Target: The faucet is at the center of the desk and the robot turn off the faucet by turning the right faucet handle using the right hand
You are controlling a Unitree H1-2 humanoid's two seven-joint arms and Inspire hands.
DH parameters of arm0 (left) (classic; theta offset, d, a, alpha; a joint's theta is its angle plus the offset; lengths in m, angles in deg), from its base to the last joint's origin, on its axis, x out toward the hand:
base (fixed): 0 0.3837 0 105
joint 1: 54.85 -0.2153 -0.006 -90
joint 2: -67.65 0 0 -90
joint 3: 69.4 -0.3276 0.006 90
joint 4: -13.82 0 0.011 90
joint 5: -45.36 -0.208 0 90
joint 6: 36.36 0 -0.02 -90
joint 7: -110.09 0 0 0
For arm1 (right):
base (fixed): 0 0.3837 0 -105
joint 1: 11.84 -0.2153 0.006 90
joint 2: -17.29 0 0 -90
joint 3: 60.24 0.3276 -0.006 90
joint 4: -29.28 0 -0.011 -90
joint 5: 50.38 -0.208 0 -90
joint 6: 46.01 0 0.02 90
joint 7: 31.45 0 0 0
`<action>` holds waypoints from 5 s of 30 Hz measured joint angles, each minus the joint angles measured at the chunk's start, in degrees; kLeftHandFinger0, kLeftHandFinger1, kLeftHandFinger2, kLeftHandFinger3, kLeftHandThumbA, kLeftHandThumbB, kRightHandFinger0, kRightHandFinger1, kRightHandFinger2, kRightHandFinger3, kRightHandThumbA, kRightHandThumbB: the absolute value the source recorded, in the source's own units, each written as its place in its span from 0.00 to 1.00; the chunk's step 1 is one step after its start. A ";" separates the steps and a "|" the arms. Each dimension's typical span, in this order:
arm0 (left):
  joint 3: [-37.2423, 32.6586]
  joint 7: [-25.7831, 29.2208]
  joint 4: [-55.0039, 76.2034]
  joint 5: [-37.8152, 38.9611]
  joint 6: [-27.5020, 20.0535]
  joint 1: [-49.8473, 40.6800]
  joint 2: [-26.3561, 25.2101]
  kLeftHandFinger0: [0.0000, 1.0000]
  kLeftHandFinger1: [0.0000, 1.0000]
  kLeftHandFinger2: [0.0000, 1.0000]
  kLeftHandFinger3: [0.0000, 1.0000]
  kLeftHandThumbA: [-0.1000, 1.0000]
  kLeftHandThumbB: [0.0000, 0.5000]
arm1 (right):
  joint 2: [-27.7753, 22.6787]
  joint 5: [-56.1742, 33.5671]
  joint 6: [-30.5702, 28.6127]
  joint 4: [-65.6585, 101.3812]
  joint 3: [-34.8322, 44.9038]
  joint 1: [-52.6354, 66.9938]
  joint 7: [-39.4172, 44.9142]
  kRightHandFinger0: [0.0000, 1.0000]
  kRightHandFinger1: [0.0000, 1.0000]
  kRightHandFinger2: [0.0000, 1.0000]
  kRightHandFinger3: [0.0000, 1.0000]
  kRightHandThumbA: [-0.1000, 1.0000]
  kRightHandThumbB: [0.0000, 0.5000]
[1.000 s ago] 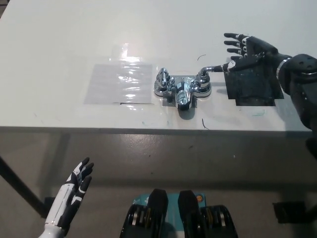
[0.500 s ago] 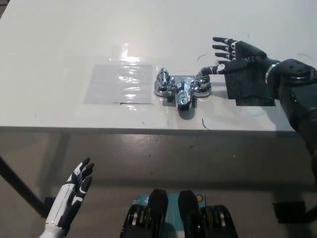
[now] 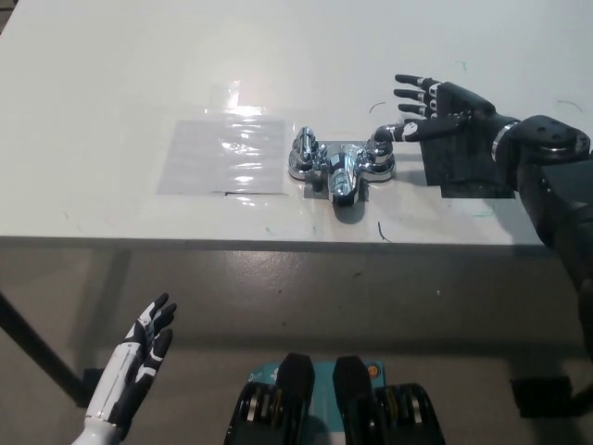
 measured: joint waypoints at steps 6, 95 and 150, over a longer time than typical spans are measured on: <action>0.01 0.00 0.01 -0.08 0.01 0.16 0.00 1.00 1.00 1.00 1.00 0.90 0.66 | -0.03 0.18 -0.02 -0.36 -0.14 0.24 1.12 1.00 1.00 1.00 1.00 1.00 0.86; 0.38 -0.02 0.07 -0.77 0.11 0.83 -1.46 1.00 1.00 1.00 1.00 0.95 0.61 | 17.36 31.57 -2.76 54.16 -6.51 26.92 -49.92 1.00 1.00 1.00 1.00 1.00 0.53; 0.17 -1.28 -0.88 3.20 -4.17 0.41 -1.01 1.00 1.00 1.00 1.00 1.00 0.62 | 5.58 18.65 -24.33 69.86 -9.36 75.20 -38.73 1.00 1.00 1.00 1.00 1.00 0.67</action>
